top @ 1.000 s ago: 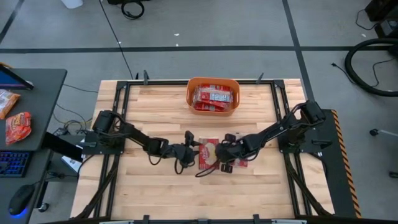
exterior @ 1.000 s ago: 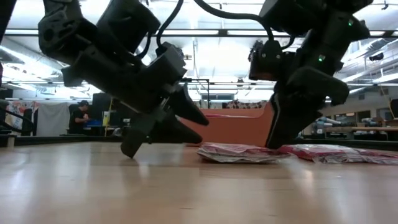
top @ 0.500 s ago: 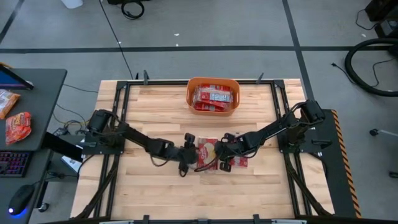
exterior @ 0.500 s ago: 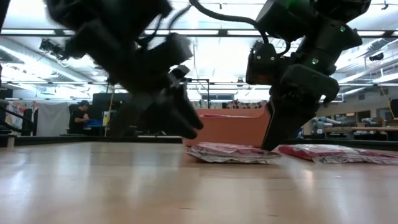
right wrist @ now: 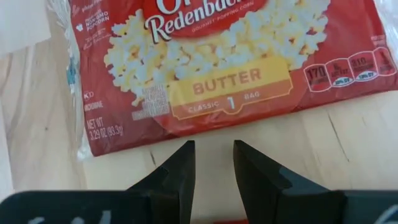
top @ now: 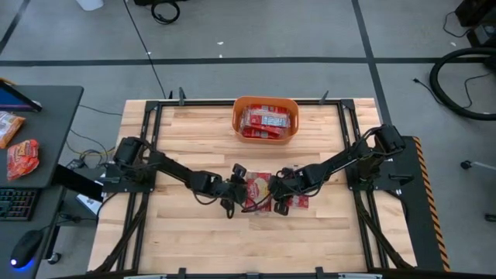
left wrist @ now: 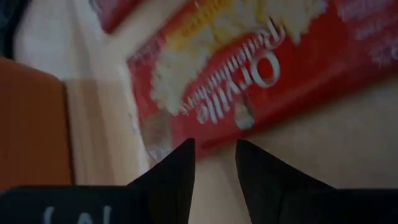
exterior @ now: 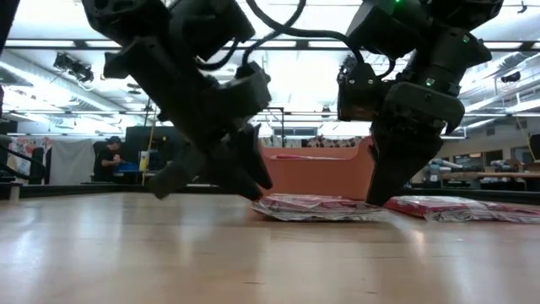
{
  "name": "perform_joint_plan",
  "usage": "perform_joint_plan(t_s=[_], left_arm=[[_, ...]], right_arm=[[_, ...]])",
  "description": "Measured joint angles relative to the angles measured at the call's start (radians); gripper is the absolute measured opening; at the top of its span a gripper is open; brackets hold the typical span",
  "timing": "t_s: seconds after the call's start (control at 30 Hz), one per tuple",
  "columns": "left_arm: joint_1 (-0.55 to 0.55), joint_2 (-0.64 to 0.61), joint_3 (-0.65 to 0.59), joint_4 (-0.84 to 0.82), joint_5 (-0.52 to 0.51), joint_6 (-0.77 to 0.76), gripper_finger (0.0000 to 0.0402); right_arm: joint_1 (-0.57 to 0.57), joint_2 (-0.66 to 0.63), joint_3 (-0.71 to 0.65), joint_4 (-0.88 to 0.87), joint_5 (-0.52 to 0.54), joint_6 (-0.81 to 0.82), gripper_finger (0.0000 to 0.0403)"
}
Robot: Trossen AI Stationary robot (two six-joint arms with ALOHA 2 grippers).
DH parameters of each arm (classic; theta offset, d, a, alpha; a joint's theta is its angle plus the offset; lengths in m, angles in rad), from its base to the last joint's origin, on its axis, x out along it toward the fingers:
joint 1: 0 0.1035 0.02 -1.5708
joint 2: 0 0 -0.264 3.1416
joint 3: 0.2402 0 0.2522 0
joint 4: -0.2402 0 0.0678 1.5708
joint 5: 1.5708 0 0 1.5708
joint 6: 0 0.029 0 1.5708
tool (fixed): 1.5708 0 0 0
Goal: Sort popcorn bags into baskets
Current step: Put the red popcorn bag into the orange bin
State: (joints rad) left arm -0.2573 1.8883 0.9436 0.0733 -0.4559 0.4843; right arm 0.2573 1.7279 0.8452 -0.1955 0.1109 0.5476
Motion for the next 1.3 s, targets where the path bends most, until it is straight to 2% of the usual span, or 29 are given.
perform_joint_plan(t_s=[0.5,0.63,0.73,0.9,1.13,1.23,1.3], left_arm=[[0.008,0.075,0.002,0.122,-0.002,0.154,0.0116],[0.008,0.077,0.002,0.129,-0.001,0.152,0.0087],[0.007,0.078,0.002,0.141,0.0,0.131,0.0054],[0.007,0.079,0.002,0.145,-0.001,0.119,0.0008],[0.006,0.051,-0.003,0.131,0.011,0.032,0.0005],[0.006,0.039,-0.004,0.131,0.032,0.022,0.0004],[0.006,0.039,-0.003,0.129,0.035,0.014,0.0003]], right_arm=[[-0.006,0.003,-0.002,0.064,0.017,-0.024,0.0114],[-0.005,0.002,-0.001,0.056,0.009,-0.028,0.0114],[-0.005,-0.024,0.028,-0.042,0.011,-0.031,0.0114],[0.041,-0.079,0.11,-0.228,0.148,-0.091,0.0114],[0.148,-0.096,0.175,-0.201,0.302,-0.349,0.0114],[0.181,-0.094,0.176,-0.191,0.368,-0.37,0.0118],[0.191,-0.093,0.176,-0.201,0.371,-0.369,0.0125]])
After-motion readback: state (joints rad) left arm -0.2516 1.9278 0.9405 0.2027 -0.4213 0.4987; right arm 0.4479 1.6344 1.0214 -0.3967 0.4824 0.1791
